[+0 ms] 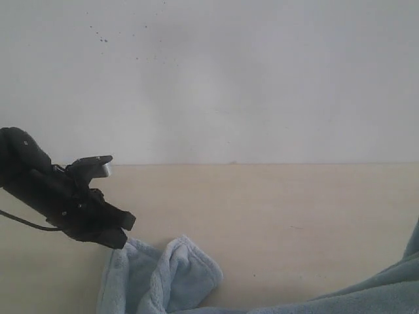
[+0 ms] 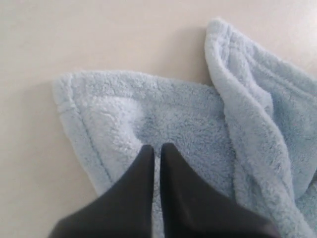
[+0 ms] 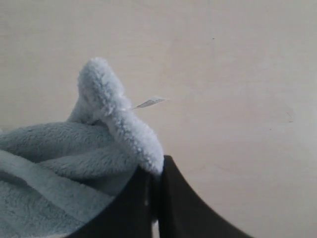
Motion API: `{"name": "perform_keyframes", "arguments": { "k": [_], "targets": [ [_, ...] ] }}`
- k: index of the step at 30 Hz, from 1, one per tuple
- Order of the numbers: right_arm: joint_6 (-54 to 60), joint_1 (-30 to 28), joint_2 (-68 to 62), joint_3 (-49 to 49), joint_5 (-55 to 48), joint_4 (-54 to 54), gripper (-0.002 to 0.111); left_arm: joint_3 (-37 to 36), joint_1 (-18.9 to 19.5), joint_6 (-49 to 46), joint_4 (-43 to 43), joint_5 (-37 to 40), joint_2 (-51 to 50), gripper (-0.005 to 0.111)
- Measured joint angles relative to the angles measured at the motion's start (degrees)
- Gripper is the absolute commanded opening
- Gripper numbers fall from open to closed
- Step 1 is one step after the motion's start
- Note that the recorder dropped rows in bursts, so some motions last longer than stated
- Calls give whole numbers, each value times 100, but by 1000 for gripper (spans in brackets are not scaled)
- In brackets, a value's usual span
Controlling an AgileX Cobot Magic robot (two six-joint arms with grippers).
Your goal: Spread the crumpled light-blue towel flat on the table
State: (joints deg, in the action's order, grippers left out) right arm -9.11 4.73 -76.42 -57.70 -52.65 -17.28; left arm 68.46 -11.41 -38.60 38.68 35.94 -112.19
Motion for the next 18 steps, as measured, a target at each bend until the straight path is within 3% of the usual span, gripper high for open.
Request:
{"name": "perform_keyframes", "arguments": {
  "k": [7, 10, 15, 18],
  "targets": [
    [23, 0, 0, 0, 49, 136, 0, 0, 0, -4, -273, -103, -144, 7],
    [36, 0, 0, 0, 61, 145, 0, 0, 0, -4, -287, -103, -304, 20],
    [46, 0, 0, 0, 68, 150, 0, 0, 0, -4, -296, -130, -360, 52],
    [46, 0, 0, 0, 68, 150, 0, 10, 0, -4, -296, -205, -360, 59]
  ]
}}
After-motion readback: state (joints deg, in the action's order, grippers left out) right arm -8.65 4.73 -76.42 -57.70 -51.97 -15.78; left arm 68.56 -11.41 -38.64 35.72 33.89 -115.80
